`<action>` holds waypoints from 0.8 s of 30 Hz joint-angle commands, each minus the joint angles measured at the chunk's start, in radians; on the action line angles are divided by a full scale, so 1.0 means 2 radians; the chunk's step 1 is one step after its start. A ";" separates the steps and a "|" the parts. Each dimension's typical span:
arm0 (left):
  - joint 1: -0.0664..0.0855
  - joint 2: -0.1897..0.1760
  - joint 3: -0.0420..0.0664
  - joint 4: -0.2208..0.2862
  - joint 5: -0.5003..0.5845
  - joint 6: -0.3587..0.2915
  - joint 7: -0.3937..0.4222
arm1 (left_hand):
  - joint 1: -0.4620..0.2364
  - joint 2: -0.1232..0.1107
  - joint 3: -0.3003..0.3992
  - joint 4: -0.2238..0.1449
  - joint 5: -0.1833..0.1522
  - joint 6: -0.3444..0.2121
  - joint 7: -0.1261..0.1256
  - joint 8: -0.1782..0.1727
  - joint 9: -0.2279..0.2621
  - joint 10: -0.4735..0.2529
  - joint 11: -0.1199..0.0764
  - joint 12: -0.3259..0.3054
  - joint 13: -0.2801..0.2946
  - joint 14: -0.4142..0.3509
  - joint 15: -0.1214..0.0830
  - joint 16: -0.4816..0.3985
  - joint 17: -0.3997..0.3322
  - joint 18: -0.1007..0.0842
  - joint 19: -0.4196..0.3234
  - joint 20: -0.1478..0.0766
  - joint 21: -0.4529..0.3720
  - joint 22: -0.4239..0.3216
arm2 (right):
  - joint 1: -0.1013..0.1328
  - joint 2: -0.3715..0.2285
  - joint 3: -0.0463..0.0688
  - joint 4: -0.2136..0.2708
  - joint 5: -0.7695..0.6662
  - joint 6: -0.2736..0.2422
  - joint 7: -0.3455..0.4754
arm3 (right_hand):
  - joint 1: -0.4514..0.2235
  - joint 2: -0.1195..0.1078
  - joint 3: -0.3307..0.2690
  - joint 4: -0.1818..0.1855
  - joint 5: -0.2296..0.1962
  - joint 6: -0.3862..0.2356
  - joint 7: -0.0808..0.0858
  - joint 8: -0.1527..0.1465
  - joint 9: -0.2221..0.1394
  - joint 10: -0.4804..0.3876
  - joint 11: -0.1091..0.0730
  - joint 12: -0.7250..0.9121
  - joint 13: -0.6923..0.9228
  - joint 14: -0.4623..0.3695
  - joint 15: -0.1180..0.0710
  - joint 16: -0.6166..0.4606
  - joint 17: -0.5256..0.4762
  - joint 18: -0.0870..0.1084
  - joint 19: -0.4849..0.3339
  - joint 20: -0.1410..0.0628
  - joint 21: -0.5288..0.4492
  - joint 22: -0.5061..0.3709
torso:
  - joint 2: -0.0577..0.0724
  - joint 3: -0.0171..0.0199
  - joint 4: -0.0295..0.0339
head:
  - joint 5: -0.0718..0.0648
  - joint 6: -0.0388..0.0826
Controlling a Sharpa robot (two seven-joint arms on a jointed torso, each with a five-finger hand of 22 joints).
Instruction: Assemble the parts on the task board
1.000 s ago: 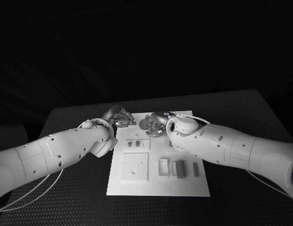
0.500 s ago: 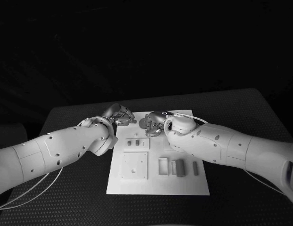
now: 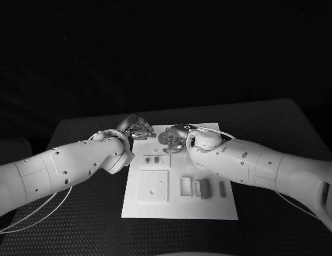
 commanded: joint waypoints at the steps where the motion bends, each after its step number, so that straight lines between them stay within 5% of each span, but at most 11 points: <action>1: 0.001 0.000 0.000 0.002 0.004 -0.003 0.007 | -0.005 0.001 -0.001 0.003 -0.001 -0.001 0.001 -0.002 -0.001 0.003 0.000 -0.003 -0.001 0.002 0.001 -0.002 0.000 -0.001 0.003 -0.001 -0.001 -0.001 | 0.000 0.001 0.000 -0.001 -0.006 0.005 0.000 | 0.004 0.011 0.003 -0.006 -0.001 0.004 0.007 -0.002 0.000 -0.004 0.000 0.000 0.000 -0.002 -0.001 0.002 0.000 0.000 0.000 -0.003 0.000 0.007 | 0.000 0.0000 -0.0004 | 0.001 -0.001; 8: 0.001 0.000 0.000 0.003 0.004 -0.002 0.007 | -0.004 0.001 -0.001 0.003 -0.001 -0.001 0.001 -0.002 -0.001 0.003 0.000 -0.003 -0.001 0.002 0.001 -0.002 0.001 -0.001 0.003 -0.001 -0.001 -0.001 | -0.001 0.002 -0.002 0.000 -0.010 0.012 0.001 | 0.021 0.032 0.005 -0.043 -0.001 0.008 0.006 -0.002 0.001 -0.005 -0.001 0.001 0.001 -0.003 -0.002 0.002 0.000 0.000 -0.002 -0.002 0.001 0.008 | 0.000 0.0002 -0.0007 | 0.001 -0.002; 24: 0.001 0.001 0.000 0.002 0.005 -0.002 0.006 | -0.004 0.001 0.000 0.003 -0.001 -0.001 0.001 -0.001 -0.001 0.003 0.000 -0.004 -0.001 0.002 0.001 -0.003 0.001 0.000 0.003 -0.001 -0.001 -0.001 | -0.001 0.001 -0.003 0.013 -0.009 0.000 0.007 | 0.025 0.027 0.004 -0.058 -0.001 0.008 0.006 -0.002 0.001 -0.005 0.000 0.001 0.001 -0.003 -0.002 0.002 0.000 0.000 -0.002 -0.001 0.001 0.007 | -0.001 0.0002 -0.0009 | 0.001 -0.003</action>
